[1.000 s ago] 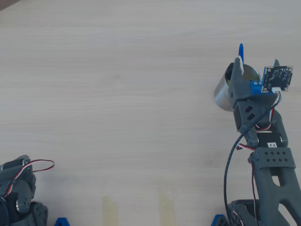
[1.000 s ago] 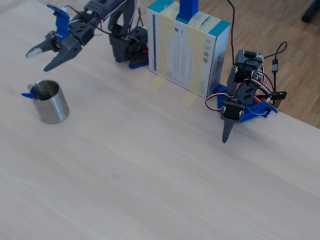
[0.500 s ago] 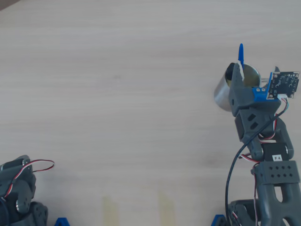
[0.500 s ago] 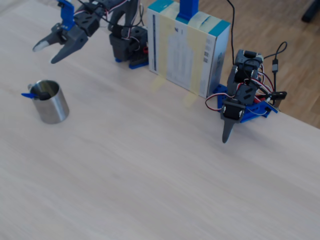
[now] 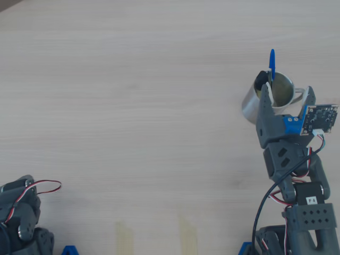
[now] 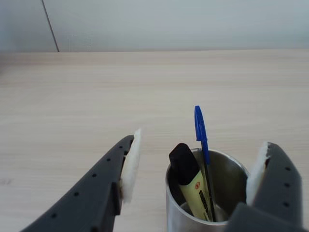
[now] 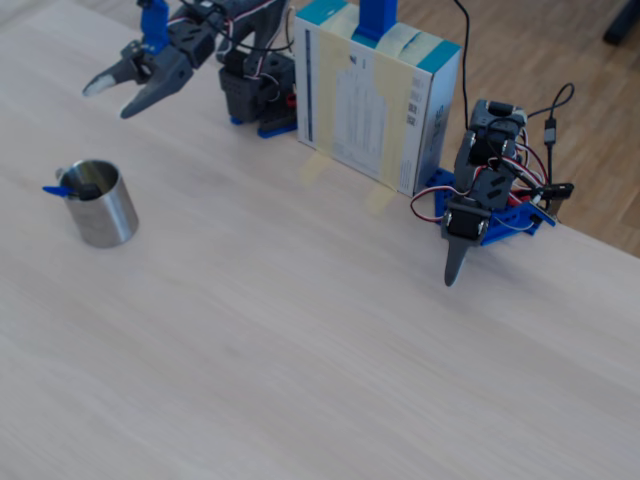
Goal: Grab the blue pen and put it in the silver cup.
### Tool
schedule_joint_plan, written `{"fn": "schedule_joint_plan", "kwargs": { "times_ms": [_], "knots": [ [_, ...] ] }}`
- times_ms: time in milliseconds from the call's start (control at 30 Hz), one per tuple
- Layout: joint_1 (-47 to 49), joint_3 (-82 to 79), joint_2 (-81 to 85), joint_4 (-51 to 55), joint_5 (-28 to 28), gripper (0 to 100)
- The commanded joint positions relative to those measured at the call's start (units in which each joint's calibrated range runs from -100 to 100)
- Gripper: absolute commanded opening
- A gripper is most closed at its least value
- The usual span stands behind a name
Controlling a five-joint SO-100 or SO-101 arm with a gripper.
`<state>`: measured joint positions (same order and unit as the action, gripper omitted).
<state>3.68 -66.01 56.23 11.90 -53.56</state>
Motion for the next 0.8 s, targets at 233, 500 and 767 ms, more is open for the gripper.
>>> {"fn": "schedule_joint_plan", "kwargs": {
  "times_ms": [233, 500, 767],
  "knots": [
    [-0.19, -7.42, 9.1, 0.16, -0.01, 35],
    [-0.36, -14.49, 14.51, 0.16, -0.01, 35],
    [-0.45, -20.66, 19.08, 0.16, -0.01, 35]
  ]
}}
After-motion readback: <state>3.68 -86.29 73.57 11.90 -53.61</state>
